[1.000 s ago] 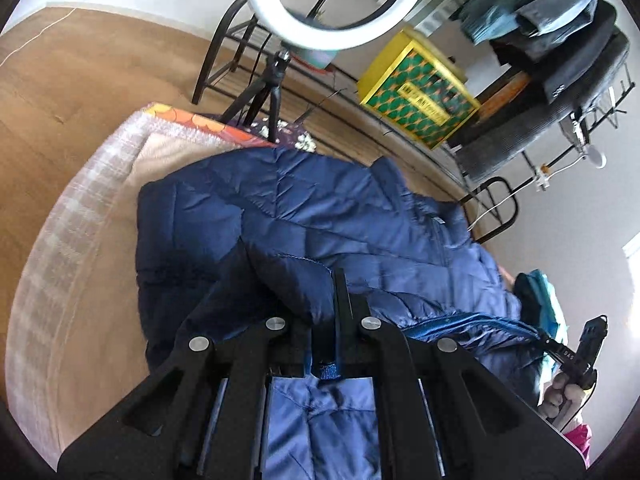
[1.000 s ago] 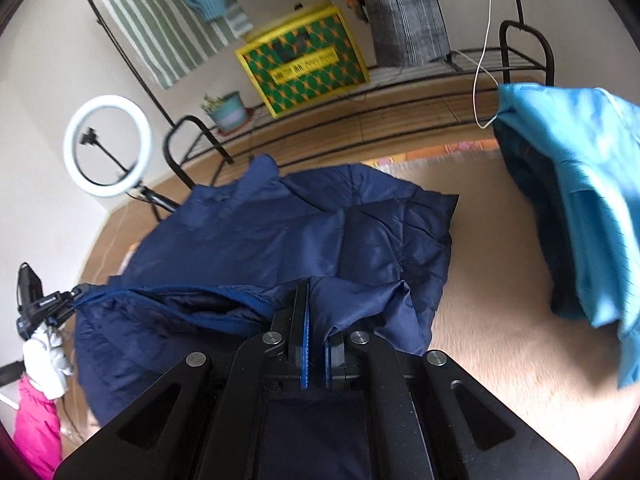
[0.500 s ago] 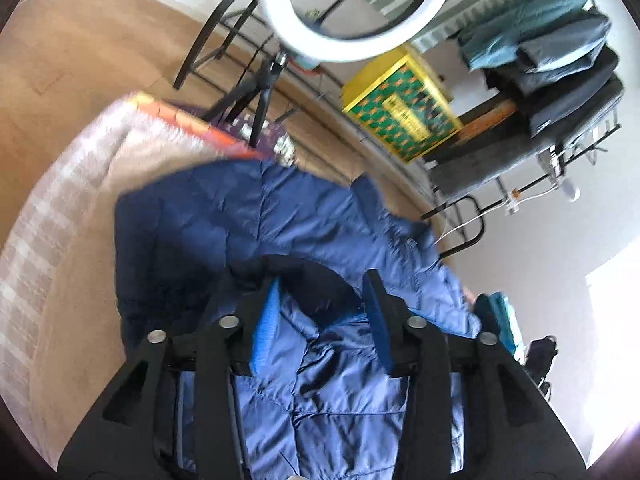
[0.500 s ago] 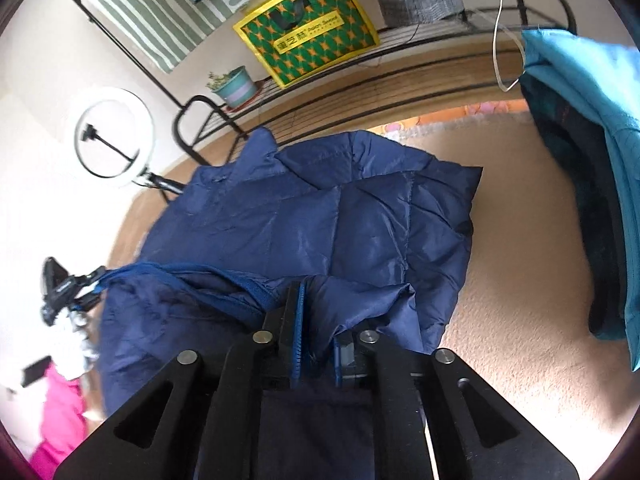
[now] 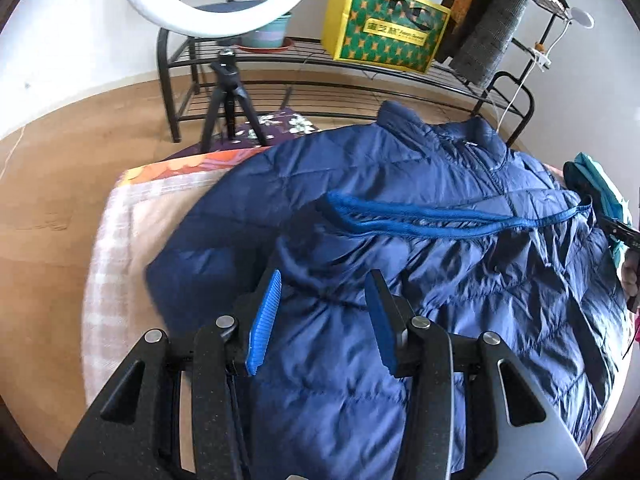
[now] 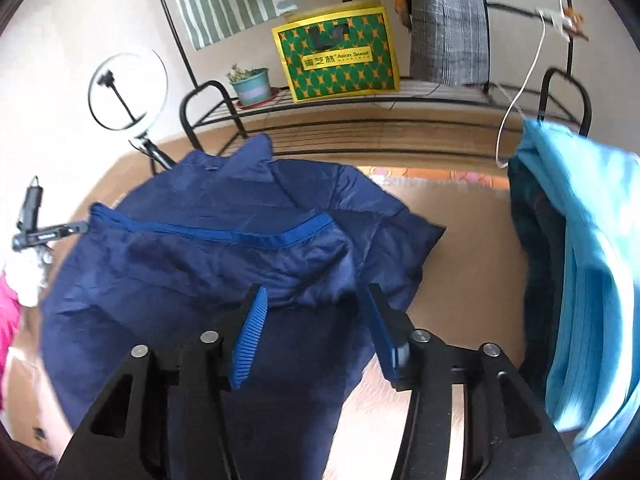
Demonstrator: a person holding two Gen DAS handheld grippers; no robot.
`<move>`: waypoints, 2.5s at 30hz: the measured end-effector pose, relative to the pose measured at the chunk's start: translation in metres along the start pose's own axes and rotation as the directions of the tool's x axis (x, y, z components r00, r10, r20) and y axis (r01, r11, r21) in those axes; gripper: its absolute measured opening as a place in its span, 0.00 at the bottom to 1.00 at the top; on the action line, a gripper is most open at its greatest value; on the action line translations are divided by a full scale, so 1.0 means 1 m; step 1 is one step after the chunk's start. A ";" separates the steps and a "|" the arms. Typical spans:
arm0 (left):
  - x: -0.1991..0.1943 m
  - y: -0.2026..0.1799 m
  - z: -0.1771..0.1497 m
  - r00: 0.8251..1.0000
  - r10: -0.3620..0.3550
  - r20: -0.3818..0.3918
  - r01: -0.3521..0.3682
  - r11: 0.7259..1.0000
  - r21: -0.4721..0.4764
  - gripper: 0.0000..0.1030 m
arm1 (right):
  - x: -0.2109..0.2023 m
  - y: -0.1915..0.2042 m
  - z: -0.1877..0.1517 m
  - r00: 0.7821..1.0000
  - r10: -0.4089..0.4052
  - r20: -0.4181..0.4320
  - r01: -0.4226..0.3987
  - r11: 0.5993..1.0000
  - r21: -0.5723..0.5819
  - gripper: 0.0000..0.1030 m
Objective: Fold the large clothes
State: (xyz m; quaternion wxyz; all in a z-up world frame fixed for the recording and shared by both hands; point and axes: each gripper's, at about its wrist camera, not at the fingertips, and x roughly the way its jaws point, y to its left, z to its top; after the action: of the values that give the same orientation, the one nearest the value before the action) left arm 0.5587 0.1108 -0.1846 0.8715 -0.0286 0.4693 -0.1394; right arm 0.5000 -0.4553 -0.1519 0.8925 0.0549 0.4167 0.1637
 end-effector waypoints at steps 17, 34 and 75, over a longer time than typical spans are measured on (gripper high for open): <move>0.027 -0.005 0.012 0.998 0.055 0.010 -0.055 0.998 -0.022 0.00 | 0.020 0.015 0.008 0.999 -0.038 0.026 0.040 0.995 -0.096 0.05; 0.040 -0.003 0.012 0.998 0.056 0.003 -0.056 0.998 -0.021 0.06 | 0.044 0.027 0.012 0.997 -0.066 -0.032 0.061 0.989 -0.134 0.13; 0.128 0.011 0.118 0.930 0.361 0.074 -0.360 0.933 -0.029 0.23 | 0.156 -0.007 0.109 0.941 -0.333 -0.059 0.314 0.926 -0.210 0.02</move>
State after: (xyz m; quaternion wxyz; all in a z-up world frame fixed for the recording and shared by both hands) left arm 0.7252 0.0775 -0.2245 0.8996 0.0458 0.4333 0.0276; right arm 0.6784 -0.4046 -0.1959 0.8878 -0.1114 0.4428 0.0573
